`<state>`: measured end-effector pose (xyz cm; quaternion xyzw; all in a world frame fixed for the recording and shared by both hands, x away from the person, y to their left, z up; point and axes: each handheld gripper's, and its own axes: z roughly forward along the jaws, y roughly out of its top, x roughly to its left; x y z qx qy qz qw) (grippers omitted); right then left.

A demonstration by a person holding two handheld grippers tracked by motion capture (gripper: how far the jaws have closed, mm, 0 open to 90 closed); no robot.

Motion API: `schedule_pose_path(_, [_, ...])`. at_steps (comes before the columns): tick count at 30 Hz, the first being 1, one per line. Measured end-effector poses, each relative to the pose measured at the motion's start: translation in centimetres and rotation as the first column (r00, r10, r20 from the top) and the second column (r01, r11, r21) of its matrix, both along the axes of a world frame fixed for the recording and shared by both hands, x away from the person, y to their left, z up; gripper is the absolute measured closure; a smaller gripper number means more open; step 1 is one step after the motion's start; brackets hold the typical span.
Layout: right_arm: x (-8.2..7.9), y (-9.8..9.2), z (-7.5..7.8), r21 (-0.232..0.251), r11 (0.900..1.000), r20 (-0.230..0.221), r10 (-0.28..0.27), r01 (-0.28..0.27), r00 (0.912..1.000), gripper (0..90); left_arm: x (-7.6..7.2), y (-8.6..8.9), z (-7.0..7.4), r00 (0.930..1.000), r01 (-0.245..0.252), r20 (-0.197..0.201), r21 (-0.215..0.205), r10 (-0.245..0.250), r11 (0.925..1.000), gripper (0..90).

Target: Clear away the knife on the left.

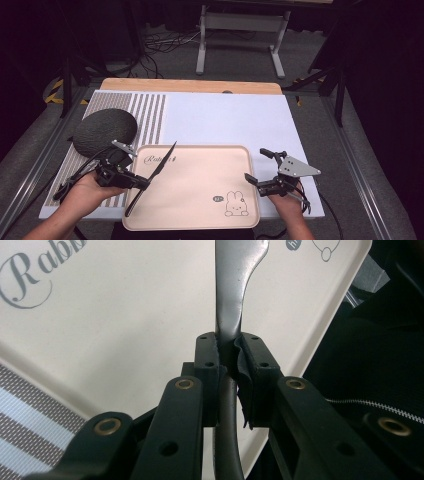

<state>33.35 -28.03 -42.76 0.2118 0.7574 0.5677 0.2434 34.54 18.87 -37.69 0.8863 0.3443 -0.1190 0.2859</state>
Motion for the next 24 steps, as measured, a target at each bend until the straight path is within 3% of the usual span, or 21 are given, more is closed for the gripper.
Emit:
schedule_pose_path(7, [0.0, 0.0, 0.0, -0.001, 1.0, 0.001, 0.001, -0.001, 1.0, 4.8, 0.1, -1.0, -1.3, 0.9999, -0.012, 0.007, 0.028, 0.012, 0.9995, 80.4])
schedule_pose_path(16, [0.0, 0.0, 0.1, -0.004, 1.0, 0.003, 0.001, -0.001, 1.0, 4.8, -0.1, -2.1, -2.0, 1.0, -0.007, 0.007, 0.027, 0.007, 0.9996, 80.4])
schedule_pose_path(24, [-0.1, -0.1, 0.1, 0.005, 1.0, 0.005, 0.005, -0.005, 1.0, 4.5, 0.0, -2.8, -2.8, 0.9995, -0.032, 0.003, 0.01, 0.032, 0.9994, 80.3])
